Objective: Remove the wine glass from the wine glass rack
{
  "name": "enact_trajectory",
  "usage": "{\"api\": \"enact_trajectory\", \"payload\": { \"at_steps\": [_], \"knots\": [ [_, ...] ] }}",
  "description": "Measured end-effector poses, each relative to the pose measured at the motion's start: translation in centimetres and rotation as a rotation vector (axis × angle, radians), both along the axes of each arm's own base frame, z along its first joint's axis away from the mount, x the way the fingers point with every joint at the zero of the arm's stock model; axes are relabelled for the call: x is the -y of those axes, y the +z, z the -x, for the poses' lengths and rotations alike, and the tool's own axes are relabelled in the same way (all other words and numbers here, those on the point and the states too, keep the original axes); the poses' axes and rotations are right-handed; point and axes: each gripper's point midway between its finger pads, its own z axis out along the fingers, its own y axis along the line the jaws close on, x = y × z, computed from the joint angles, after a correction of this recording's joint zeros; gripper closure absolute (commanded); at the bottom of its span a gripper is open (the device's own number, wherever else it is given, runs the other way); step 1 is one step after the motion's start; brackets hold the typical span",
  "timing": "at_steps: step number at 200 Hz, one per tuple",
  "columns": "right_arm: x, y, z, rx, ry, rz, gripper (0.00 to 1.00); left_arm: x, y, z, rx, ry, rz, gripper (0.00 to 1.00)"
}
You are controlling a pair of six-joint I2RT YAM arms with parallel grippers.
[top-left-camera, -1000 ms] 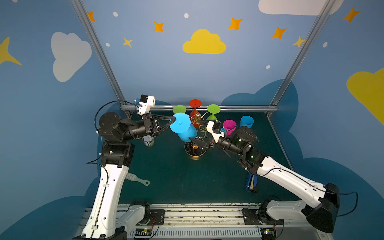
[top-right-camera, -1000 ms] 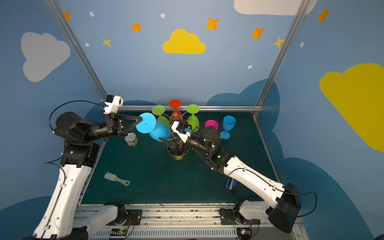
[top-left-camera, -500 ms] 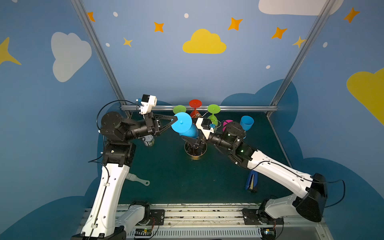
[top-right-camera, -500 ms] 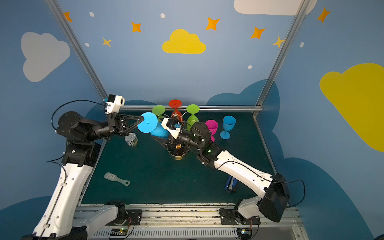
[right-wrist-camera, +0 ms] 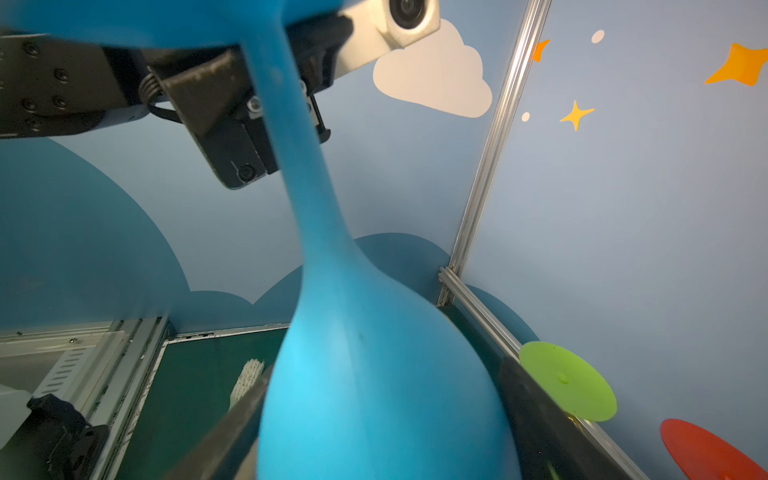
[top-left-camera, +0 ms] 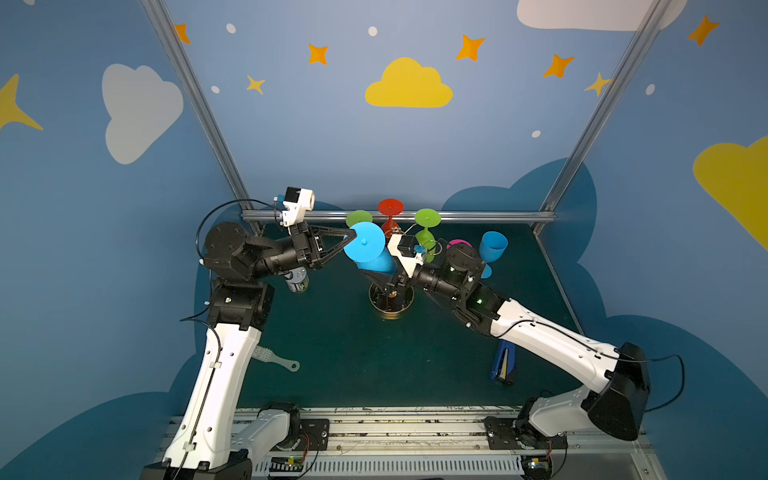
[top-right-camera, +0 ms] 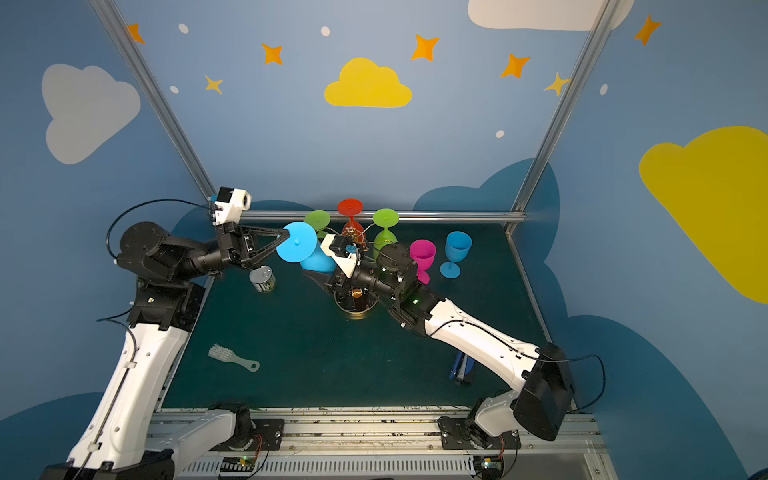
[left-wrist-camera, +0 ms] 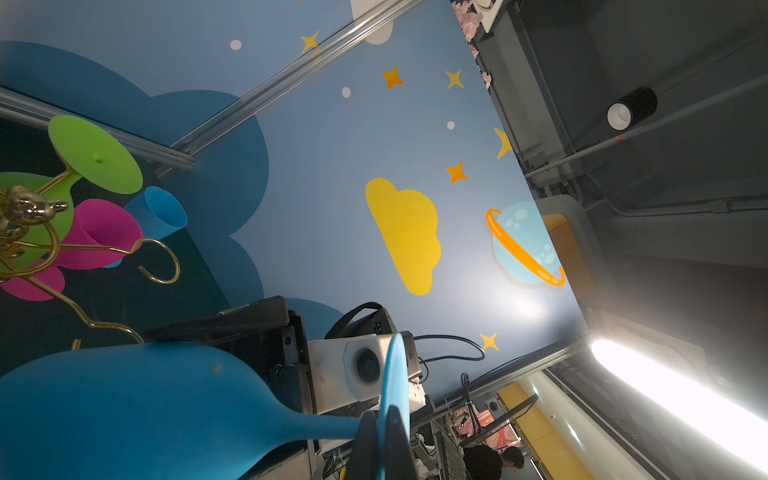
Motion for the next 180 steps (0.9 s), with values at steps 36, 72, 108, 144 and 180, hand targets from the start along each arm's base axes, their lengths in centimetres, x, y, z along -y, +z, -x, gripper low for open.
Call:
{"api": "enact_trajectory", "payload": {
  "at_steps": [36, 72, 108, 144, 180],
  "knots": [
    [0.6, 0.0, 0.2, -0.041, -0.011, 0.005, 0.57, -0.1, 0.1, -0.4, 0.038, 0.033, -0.005, 0.48],
    [3.2, 0.7, 1.0, -0.118, -0.063, 0.016, 0.64, -0.7, -0.5, -1.0, 0.116, 0.128, -0.053, 0.33],
    [7.6, 1.5, 2.1, -0.198, -0.168, 0.033, 0.66, -1.8, -1.6, -1.8, 0.322, 0.296, -0.152, 0.37],
    [10.8, -1.1, 2.0, -0.314, -0.280, 0.127, 0.68, -1.3, -4.9, -2.5, 0.604, 0.404, -0.307, 0.41],
    [12.5, -3.8, 1.9, -0.407, -0.333, 0.213, 0.69, 1.0, -7.0, -1.4, 0.978, 0.416, -0.474, 0.46]
  ]
}}
